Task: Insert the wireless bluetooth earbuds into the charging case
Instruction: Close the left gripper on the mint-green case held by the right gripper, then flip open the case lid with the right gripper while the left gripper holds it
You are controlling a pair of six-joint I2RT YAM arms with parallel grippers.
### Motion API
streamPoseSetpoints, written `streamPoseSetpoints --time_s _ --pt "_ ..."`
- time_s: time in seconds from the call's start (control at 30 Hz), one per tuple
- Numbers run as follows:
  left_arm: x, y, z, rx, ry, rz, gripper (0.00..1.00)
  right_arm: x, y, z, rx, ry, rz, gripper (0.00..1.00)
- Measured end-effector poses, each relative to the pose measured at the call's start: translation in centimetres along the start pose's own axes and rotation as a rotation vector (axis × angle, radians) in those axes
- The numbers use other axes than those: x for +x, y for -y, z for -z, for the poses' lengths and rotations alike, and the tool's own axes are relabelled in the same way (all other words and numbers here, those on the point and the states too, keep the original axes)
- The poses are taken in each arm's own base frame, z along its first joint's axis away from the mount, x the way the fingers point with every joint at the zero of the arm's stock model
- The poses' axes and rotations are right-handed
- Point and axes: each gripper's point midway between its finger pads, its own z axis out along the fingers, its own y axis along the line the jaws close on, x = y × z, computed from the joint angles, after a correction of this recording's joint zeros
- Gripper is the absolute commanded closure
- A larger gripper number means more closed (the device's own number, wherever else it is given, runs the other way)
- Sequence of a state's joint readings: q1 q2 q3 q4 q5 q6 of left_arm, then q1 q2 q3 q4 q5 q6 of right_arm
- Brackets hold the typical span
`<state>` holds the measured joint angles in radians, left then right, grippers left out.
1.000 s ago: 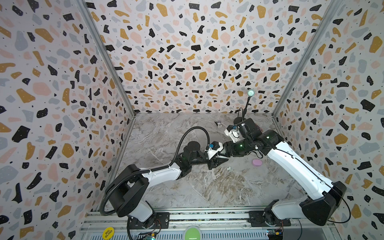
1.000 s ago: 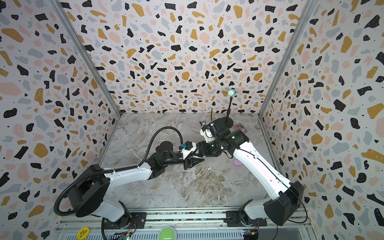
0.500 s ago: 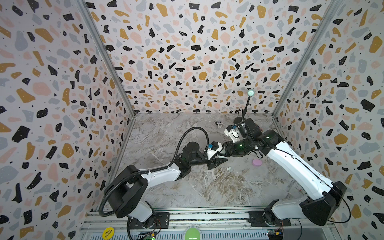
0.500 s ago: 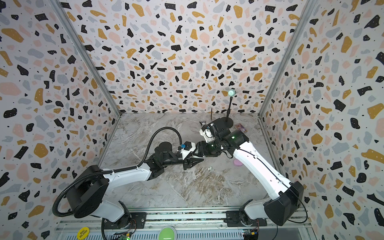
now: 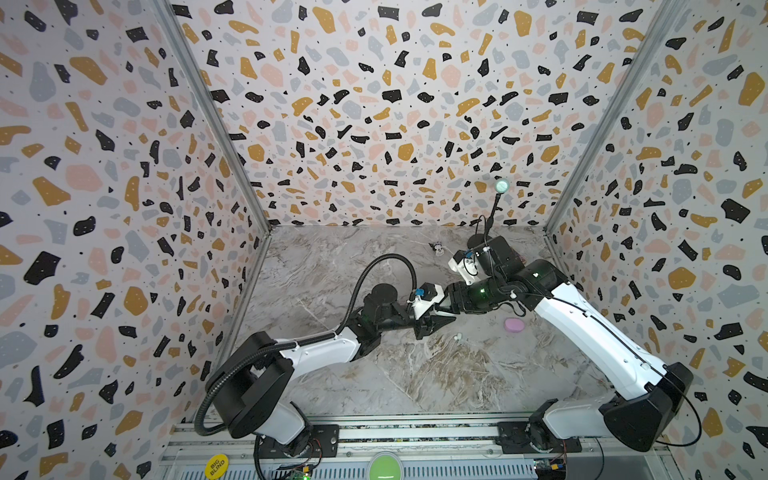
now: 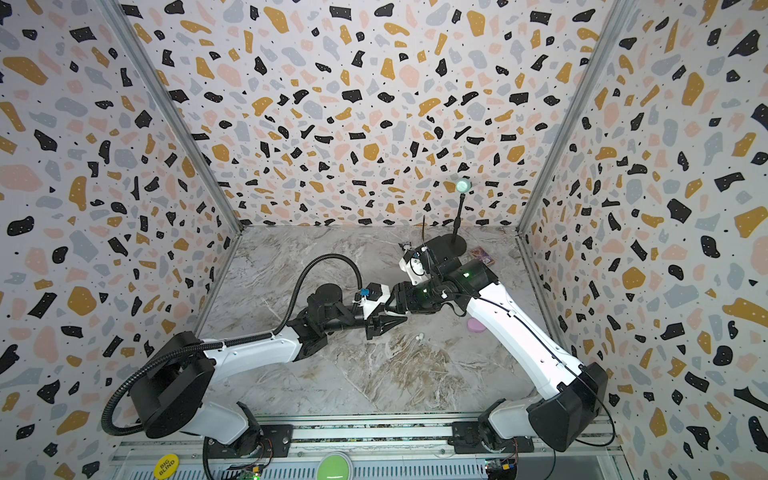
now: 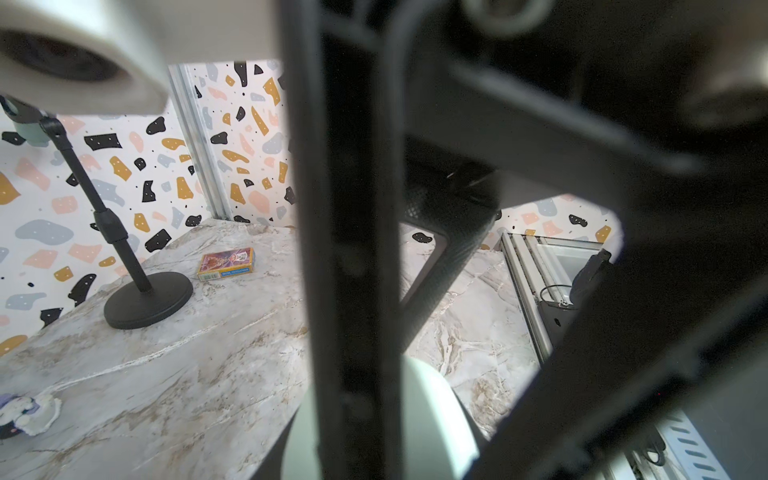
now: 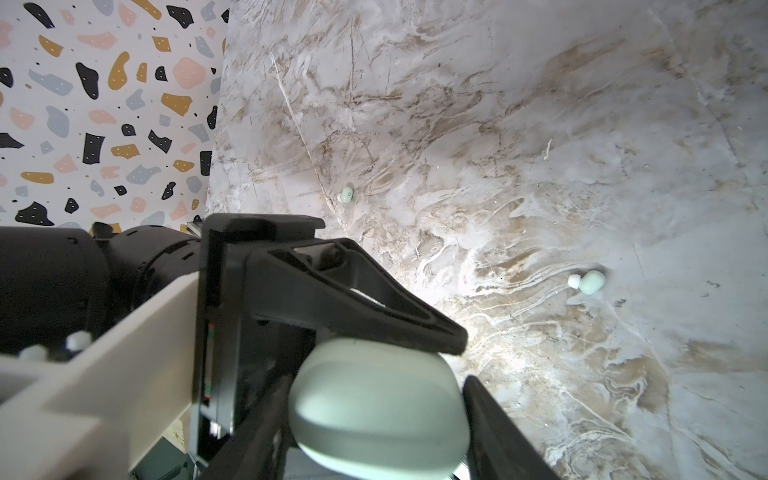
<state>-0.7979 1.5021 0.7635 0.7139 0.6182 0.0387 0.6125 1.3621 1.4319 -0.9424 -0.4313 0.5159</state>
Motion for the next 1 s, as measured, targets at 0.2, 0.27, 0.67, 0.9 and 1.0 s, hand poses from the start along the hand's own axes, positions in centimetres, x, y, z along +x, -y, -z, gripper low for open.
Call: streamPoseSetpoints --time_s 0.2,0.27,0.67,0.9,1.0 --pt "-0.01 0.01 0.00 0.000 0.000 0.000 0.68 0.02 -0.05 0.00 -0.003 -0.001 -0.003 0.49" --pt "-0.01 0.01 0.00 0.000 0.000 0.000 0.69 0.02 -0.05 0.00 -0.003 -0.001 -0.003 0.49" --pt "0.02 0.02 0.00 0.001 -0.001 0.001 0.79 -0.01 0.02 0.03 -0.002 -0.001 -0.005 0.35" --pt "-0.02 0.21 -0.01 0.012 0.001 0.025 0.83 -0.40 0.47 0.34 -0.003 0.010 -0.016 0.23" --pt "-0.02 0.33 0.05 0.016 0.007 0.039 0.84 -0.55 0.56 0.75 -0.006 0.023 -0.018 0.20"
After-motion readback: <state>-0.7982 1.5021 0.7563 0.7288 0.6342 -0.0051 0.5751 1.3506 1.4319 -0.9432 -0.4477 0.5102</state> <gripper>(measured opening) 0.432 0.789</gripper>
